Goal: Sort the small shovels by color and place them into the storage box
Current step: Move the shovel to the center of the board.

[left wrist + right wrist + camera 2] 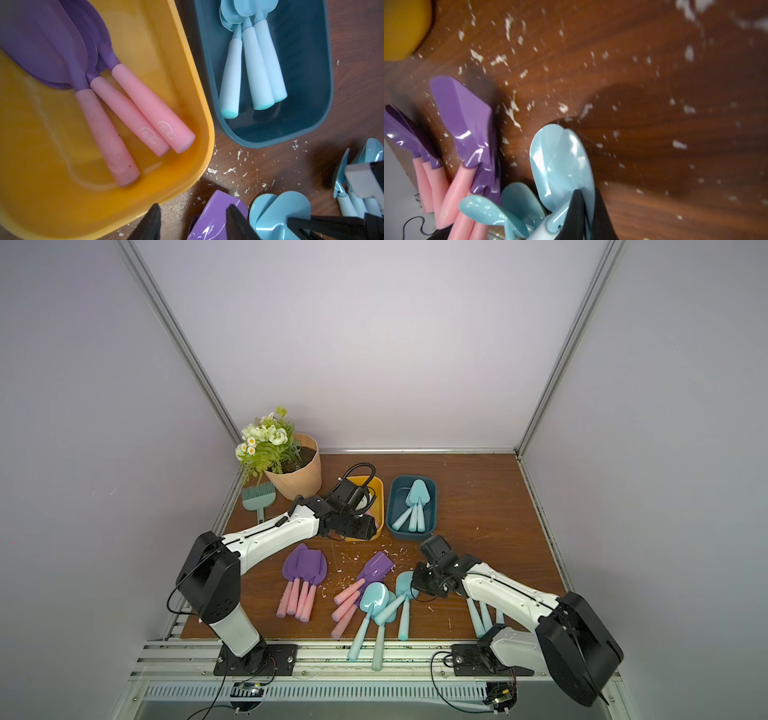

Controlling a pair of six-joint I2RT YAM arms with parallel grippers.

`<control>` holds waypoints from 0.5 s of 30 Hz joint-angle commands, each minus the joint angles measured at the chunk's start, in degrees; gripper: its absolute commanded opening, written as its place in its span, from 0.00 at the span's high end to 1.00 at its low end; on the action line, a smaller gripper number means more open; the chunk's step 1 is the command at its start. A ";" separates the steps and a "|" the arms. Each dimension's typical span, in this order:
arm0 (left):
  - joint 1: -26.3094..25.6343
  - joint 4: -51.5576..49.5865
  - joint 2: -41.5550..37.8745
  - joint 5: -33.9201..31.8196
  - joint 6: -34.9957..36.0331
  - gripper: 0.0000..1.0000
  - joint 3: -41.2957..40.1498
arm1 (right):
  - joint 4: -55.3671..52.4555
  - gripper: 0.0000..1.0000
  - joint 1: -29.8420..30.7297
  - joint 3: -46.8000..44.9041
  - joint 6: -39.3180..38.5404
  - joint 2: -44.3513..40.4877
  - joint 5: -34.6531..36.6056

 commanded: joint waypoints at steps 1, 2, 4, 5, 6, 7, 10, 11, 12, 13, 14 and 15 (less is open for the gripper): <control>0.55 -0.14 -1.74 -0.95 -0.89 0.47 -0.54 | -7.11 0.98 -1.10 3.30 -7.82 6.72 12.01; 0.56 0.05 -1.86 -0.89 -0.89 0.47 -0.67 | -7.30 0.97 -1.50 4.57 -9.01 8.14 13.42; 0.55 0.23 -2.02 -1.14 -1.06 0.47 -0.87 | -7.85 0.96 -2.34 6.57 -10.65 10.00 15.21; 0.53 0.45 -2.12 -1.28 -1.11 0.47 -0.97 | -7.98 0.93 -2.86 7.31 -11.32 10.44 15.57; 0.56 0.70 -2.29 -1.54 -1.23 0.47 -1.07 | -8.21 0.89 -3.23 8.02 -11.79 10.67 15.90; 0.56 0.88 -2.46 -1.74 -1.36 0.47 -1.22 | -8.51 0.81 -3.44 8.61 -12.24 10.69 16.14; 0.56 1.67 -2.61 -2.20 -1.87 0.47 -1.51 | -11.37 0.62 -3.44 11.46 -13.56 10.45 16.84; 0.56 1.96 -2.61 -2.18 -2.02 0.47 -1.66 | -12.09 0.60 -3.55 12.04 -13.80 10.09 16.64; 0.55 2.42 -2.56 -1.93 -2.28 0.47 -1.82 | -12.90 0.57 -3.51 12.72 -13.88 9.45 16.62; 0.49 2.86 -2.50 -1.83 -2.62 0.47 -1.94 | -13.65 0.55 -3.50 13.00 -13.59 8.61 16.69; 0.56 3.19 -2.48 -1.74 -2.79 0.47 -2.08 | -14.09 0.53 -3.52 13.26 -13.55 7.80 16.61; 0.56 3.63 -2.32 -1.58 -3.06 0.47 -2.21 | -15.01 0.53 -3.44 13.65 -13.46 6.84 16.56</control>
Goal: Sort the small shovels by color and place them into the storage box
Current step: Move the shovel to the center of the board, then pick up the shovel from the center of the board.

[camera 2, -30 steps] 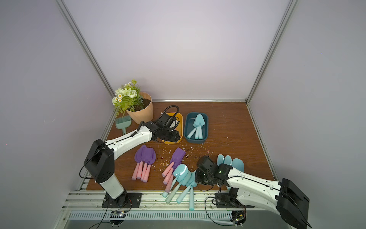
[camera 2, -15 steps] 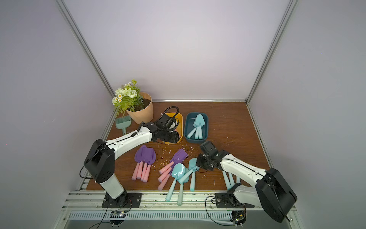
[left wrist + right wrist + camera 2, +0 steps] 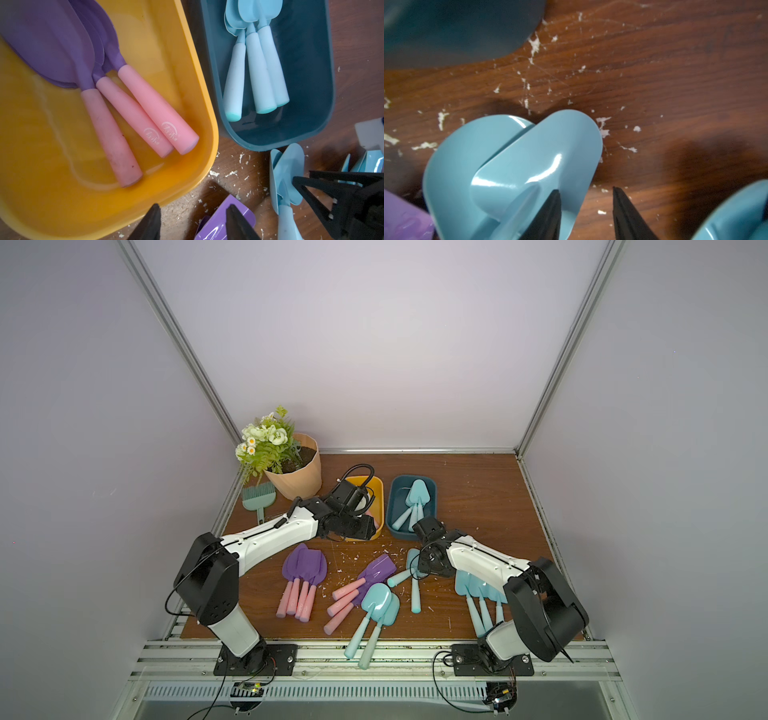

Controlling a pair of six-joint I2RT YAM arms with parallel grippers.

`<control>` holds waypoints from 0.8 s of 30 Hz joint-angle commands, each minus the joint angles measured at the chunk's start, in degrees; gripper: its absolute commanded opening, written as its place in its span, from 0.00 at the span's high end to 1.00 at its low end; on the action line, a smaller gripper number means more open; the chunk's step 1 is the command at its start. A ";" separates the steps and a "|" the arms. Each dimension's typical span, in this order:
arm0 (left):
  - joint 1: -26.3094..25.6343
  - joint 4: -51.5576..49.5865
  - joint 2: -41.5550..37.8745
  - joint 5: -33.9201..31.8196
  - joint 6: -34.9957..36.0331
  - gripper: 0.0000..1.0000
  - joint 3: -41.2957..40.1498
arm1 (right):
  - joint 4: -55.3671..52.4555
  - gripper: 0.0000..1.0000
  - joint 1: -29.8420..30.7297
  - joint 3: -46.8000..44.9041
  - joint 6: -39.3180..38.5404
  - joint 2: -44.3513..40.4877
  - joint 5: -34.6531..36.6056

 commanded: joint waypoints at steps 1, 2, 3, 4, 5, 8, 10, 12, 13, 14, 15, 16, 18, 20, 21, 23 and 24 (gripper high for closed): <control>0.56 1.57 -1.53 -0.65 -1.88 0.47 -0.75 | -6.28 0.53 0.17 2.77 -1.31 -4.01 2.35; 0.56 1.80 -1.43 -0.48 -2.06 0.47 -0.84 | -7.05 0.53 0.34 3.11 -1.26 -5.02 2.44; 0.56 2.01 -1.36 -0.28 -2.29 0.47 -0.95 | -8.03 0.53 0.71 3.46 -1.30 -6.19 2.48; 0.56 2.17 -1.36 -0.21 -2.52 0.47 -1.08 | -8.87 0.54 1.08 3.80 -1.13 -7.30 2.42; 0.54 2.32 -1.36 -0.18 -2.60 0.47 -1.17 | -9.10 0.54 1.53 4.11 -1.83 -8.26 1.23; 0.55 2.85 -1.53 -0.45 -3.02 0.47 -1.54 | -8.42 0.53 3.57 4.26 -0.58 -10.38 -3.67; 0.56 2.83 -1.52 -0.30 -2.96 0.47 -1.45 | -7.82 0.53 4.83 4.10 1.09 -10.55 -7.87; 0.51 2.78 -1.48 -0.35 -2.94 0.47 -1.28 | -6.25 0.53 6.47 3.41 2.84 -10.19 -12.16; 0.56 2.72 -1.55 -0.33 -2.88 0.47 -1.28 | -5.03 0.53 7.05 2.93 3.32 -9.90 -14.34; 0.55 2.72 -1.70 -0.54 -2.88 0.47 -1.28 | -3.55 0.53 7.49 2.34 3.85 -9.58 -16.70; 0.50 2.77 -1.79 -0.56 -2.87 0.47 -1.34 | -1.67 0.53 7.83 1.63 4.15 -9.08 -19.12; 0.56 2.73 -1.75 -0.56 -2.74 0.47 -1.36 | -0.40 0.53 8.00 1.06 4.44 -8.68 -20.99; 0.54 2.72 -1.87 -0.58 -2.61 0.47 -1.53 | 0.41 0.53 8.62 0.42 4.86 -7.35 -21.57; 0.55 2.63 -2.19 -0.62 -2.53 0.47 -1.92 | 0.81 0.53 9.26 0.27 4.85 -6.24 -21.51; 0.55 2.63 -2.45 -0.74 -2.52 0.47 -2.13 | 1.31 0.53 9.55 0.13 4.90 -5.82 -21.76; 0.55 2.73 -2.97 -1.00 -2.66 0.47 -2.74 | 2.27 0.53 10.18 -0.05 5.38 -4.80 -22.08; 0.54 2.77 -3.20 -1.16 -2.66 0.47 -2.97 | 3.05 0.53 10.41 -0.35 5.57 -4.21 -22.26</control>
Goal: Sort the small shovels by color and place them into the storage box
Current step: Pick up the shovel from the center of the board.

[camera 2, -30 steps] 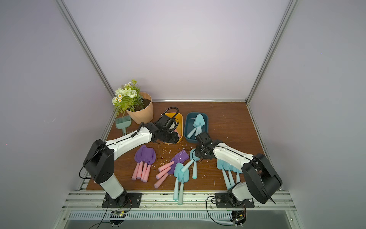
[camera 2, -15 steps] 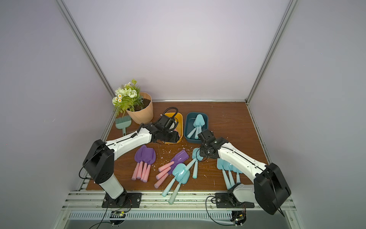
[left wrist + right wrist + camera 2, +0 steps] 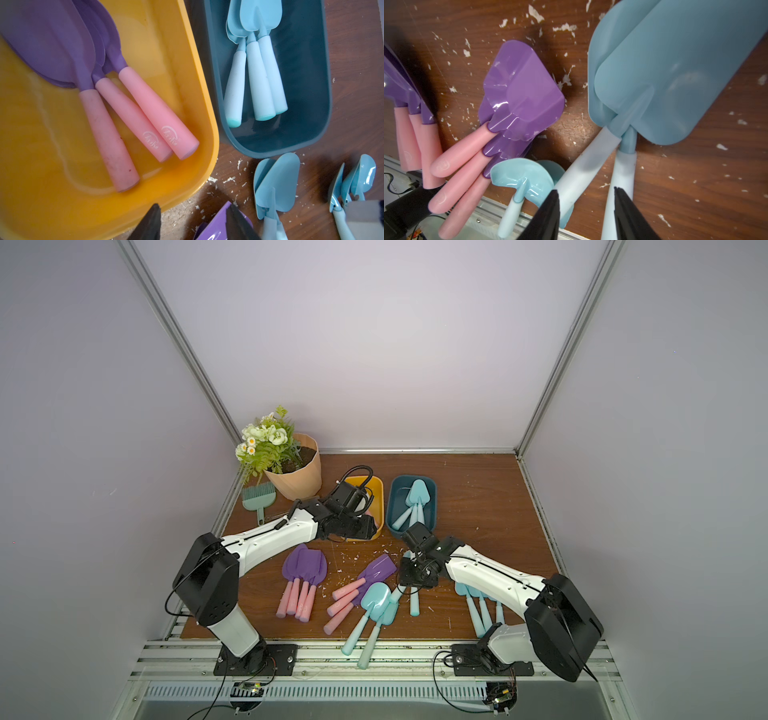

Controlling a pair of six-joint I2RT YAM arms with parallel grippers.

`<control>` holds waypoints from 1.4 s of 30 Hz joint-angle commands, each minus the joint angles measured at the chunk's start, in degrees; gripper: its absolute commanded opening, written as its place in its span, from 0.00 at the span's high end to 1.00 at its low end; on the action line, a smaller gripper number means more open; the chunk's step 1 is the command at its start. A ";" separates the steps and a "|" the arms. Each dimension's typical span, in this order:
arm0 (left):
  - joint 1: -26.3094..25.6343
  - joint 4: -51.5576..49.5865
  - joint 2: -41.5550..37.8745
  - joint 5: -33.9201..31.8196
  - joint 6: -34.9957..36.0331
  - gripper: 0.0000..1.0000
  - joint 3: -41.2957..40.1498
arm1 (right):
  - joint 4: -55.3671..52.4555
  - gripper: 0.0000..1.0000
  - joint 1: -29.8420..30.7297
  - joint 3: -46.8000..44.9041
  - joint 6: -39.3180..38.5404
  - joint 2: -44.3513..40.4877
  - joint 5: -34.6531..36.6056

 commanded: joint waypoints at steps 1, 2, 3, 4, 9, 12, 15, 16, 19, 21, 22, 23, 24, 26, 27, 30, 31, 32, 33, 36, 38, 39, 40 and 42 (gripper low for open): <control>0.56 -0.18 -2.60 -1.09 -0.63 0.47 -1.08 | 2.77 0.53 0.93 -0.55 1.76 1.36 -2.84; 0.54 -0.19 -2.85 -1.13 -0.61 0.47 -1.28 | 3.33 0.53 1.09 -0.64 1.88 1.99 -2.87; 0.57 -0.18 -2.99 -1.13 -0.62 0.47 -1.50 | 3.57 0.53 1.15 -0.57 1.82 2.85 -2.79; 0.55 -0.18 -3.21 -1.21 -0.70 0.47 -1.65 | 3.51 0.53 1.24 -0.31 1.67 3.60 -2.57; 0.51 -0.36 -4.05 -1.54 -0.63 0.47 -2.12 | 2.89 0.54 1.44 0.41 1.21 6.67 -1.34; 0.55 -0.40 -4.48 -1.84 -0.68 0.47 -2.43 | 1.85 0.54 1.52 0.82 1.03 7.82 0.42; 0.55 -0.51 -4.83 -1.93 -0.66 0.47 -2.52 | 0.99 0.56 1.52 0.97 1.11 8.18 2.49; 0.55 -0.61 -4.84 -2.07 -0.67 0.47 -2.51 | 0.75 0.57 1.54 0.98 1.15 8.24 2.97; 0.56 -0.88 -4.58 -2.05 -0.45 0.47 -2.38 | 0.57 0.70 1.53 0.76 1.22 8.35 4.04; 0.56 -0.97 -4.28 -2.12 -0.41 0.47 -2.25 | 0.69 0.81 1.52 0.58 1.31 8.36 4.44; 0.64 -0.95 -4.22 -2.12 -0.46 0.47 -2.17 | 0.50 0.86 1.52 0.73 1.20 8.36 4.68; 0.63 -0.98 -4.16 -2.03 -0.45 0.47 -2.08 | 0.16 0.90 1.55 0.96 1.20 8.17 5.01; 0.65 -0.97 -4.12 -2.10 -0.33 0.47 -2.01 | -0.27 0.93 1.53 1.22 1.21 7.65 5.44; 0.73 -0.98 -3.99 -2.08 -0.27 0.47 -1.88 | -1.44 0.95 1.57 1.95 1.24 6.24 6.47; 0.73 -0.93 -3.90 -2.04 -0.24 0.47 -1.82 | -2.11 0.96 1.63 2.56 1.08 5.41 6.77; 0.85 -0.76 -3.69 -2.16 -0.23 0.47 -1.79 | -5.24 0.97 1.54 4.81 0.91 2.19 8.30; 0.90 -0.71 -3.56 -2.23 -0.25 0.47 -1.81 | -6.16 0.97 1.58 5.38 0.84 1.03 8.36; 0.91 -0.50 -3.45 -2.28 -0.30 0.47 -1.82 | -7.24 0.97 1.54 6.21 0.86 -0.07 8.54; 0.96 -0.45 -3.31 -2.28 -0.40 0.47 -1.82 | -8.15 0.97 1.57 6.87 0.92 -0.95 8.80; 1.00 -0.11 -2.94 -2.17 -0.67 0.47 -1.51 | -10.70 0.97 1.52 9.62 0.29 -3.19 9.47; 0.99 0.38 -3.03 -2.34 -0.95 0.47 -1.62 | -11.66 0.97 1.33 12.40 -0.64 -3.75 11.22; 1.00 0.51 -3.16 -2.52 -1.06 0.47 -1.67 | -11.44 0.97 0.91 13.62 -1.41 -3.65 12.19; 0.97 0.68 -3.19 -2.65 -1.20 0.47 -1.85 | -11.09 0.97 -0.54 15.13 -2.57 -3.06 12.17; 1.00 1.00 -3.41 -3.04 -1.68 0.47 -2.46 | -10.11 0.97 -4.40 18.41 -5.87 -0.61 10.40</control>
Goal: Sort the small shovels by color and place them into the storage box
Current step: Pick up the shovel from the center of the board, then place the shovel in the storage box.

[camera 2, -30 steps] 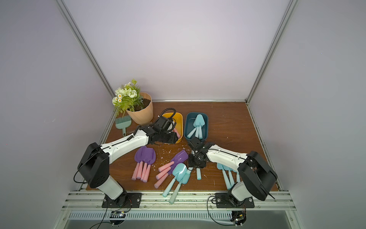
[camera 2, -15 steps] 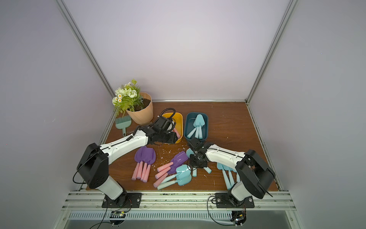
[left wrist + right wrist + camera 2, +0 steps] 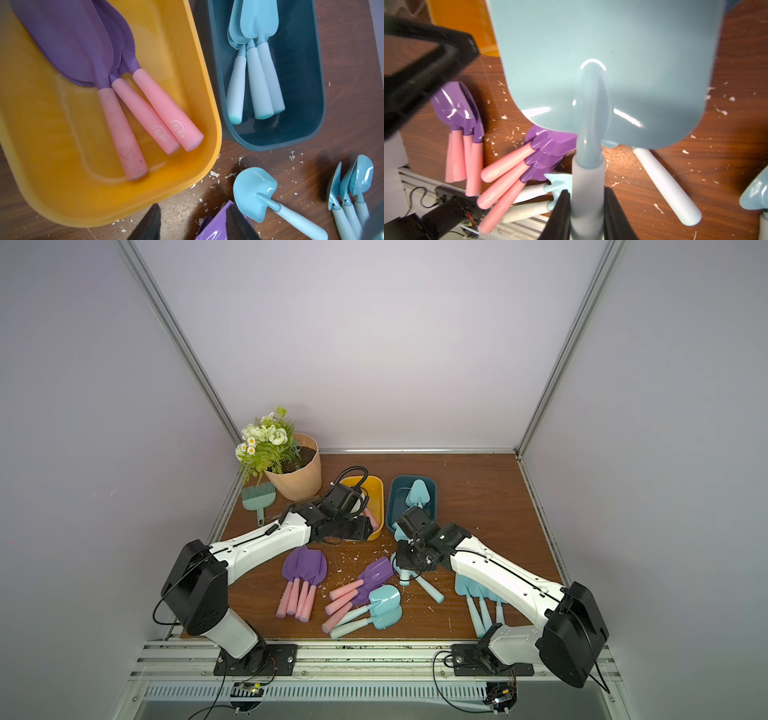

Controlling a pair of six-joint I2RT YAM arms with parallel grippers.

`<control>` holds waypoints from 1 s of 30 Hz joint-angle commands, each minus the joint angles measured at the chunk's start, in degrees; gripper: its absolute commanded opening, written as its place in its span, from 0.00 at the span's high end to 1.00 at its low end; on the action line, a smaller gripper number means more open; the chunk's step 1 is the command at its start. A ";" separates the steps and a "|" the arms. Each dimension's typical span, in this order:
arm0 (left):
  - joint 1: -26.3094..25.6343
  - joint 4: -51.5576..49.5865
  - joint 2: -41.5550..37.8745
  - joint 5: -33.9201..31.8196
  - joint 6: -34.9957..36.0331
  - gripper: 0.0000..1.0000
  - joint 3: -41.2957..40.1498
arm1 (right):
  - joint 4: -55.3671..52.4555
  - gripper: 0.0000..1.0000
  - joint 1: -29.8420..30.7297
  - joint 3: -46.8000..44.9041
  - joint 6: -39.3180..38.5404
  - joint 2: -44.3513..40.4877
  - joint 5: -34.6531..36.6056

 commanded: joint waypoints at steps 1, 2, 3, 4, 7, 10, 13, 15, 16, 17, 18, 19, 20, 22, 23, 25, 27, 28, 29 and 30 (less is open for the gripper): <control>0.62 0.92 -0.14 -1.52 -1.60 0.47 -0.82 | -0.21 0.97 -5.58 5.93 -6.06 3.26 0.51; 0.64 1.22 -0.53 -1.63 -2.13 0.47 -1.54 | 0.56 0.97 -7.40 7.88 -8.03 5.17 0.35; 0.65 1.45 -0.84 -1.84 -2.52 0.47 -2.15 | 0.84 0.97 -8.94 9.87 -9.38 6.99 0.25; 0.62 1.77 -1.36 -2.15 -3.02 0.47 -2.83 | 1.35 0.97 -10.42 12.17 -10.97 9.48 0.19; 0.65 2.04 -3.15 -3.78 -4.07 0.47 -4.69 | 2.57 0.97 -13.48 18.55 -13.25 17.00 0.27; 0.60 1.64 -4.93 -5.45 -4.49 0.47 -5.63 | 1.79 0.97 -15.56 25.65 -15.47 25.35 -1.42; 0.65 0.25 -6.65 -7.58 -4.34 0.47 -5.86 | 1.08 0.97 -17.16 30.67 -16.26 31.94 -2.46; 0.73 -0.95 -7.67 -8.93 -4.29 0.46 -6.13 | 1.56 0.98 -17.77 32.13 -16.35 34.82 -3.61; 0.73 -1.80 -8.19 -10.03 -4.93 0.46 -6.23 | 1.55 0.97 -18.05 32.63 -16.42 36.20 -3.80; 0.72 -2.83 -8.54 -11.10 -5.32 0.46 -6.33 | 1.46 0.97 -18.19 33.01 -16.59 37.14 -3.70; 0.72 -3.45 -8.84 -11.51 -5.12 0.46 -6.49 | 1.52 0.98 -18.26 32.88 -16.70 37.75 -3.85; 0.73 -4.08 -9.24 -11.83 -4.60 0.46 -6.58 | 1.73 0.97 -18.28 32.64 -16.57 38.15 -4.05; 0.73 -4.57 -9.63 -11.99 -4.27 0.46 -6.87 | 2.27 0.97 -18.41 31.94 -16.53 38.38 -4.56; 0.73 -4.77 -10.63 -12.02 -4.01 0.46 -7.83 | 3.26 0.96 -18.37 30.76 -16.40 38.70 -5.46; 0.73 -4.71 -11.10 -12.02 -3.84 0.46 -8.37 | 3.46 0.95 -18.37 30.45 -16.44 39.08 -5.69; 0.73 -4.82 -11.64 -11.40 -2.92 0.46 -8.93 | 3.46 0.92 -18.46 30.34 -16.45 39.66 -5.59; 0.73 -5.10 -11.93 -10.32 -1.46 0.45 -9.19 | 3.33 0.82 -18.46 30.47 -16.18 39.96 -5.12; 0.78 -5.28 -11.95 -9.58 -0.34 0.45 -9.32 | 3.24 0.75 -18.50 30.57 -16.00 39.98 -4.90; 0.71 -5.64 -11.96 -8.86 0.46 0.45 -9.38 | 3.00 0.68 -18.46 30.82 -15.83 39.94 -4.37; 0.71 -5.97 -12.02 -8.28 0.88 0.44 -9.49 | 2.77 0.63 -18.46 31.13 -15.66 39.74 -3.81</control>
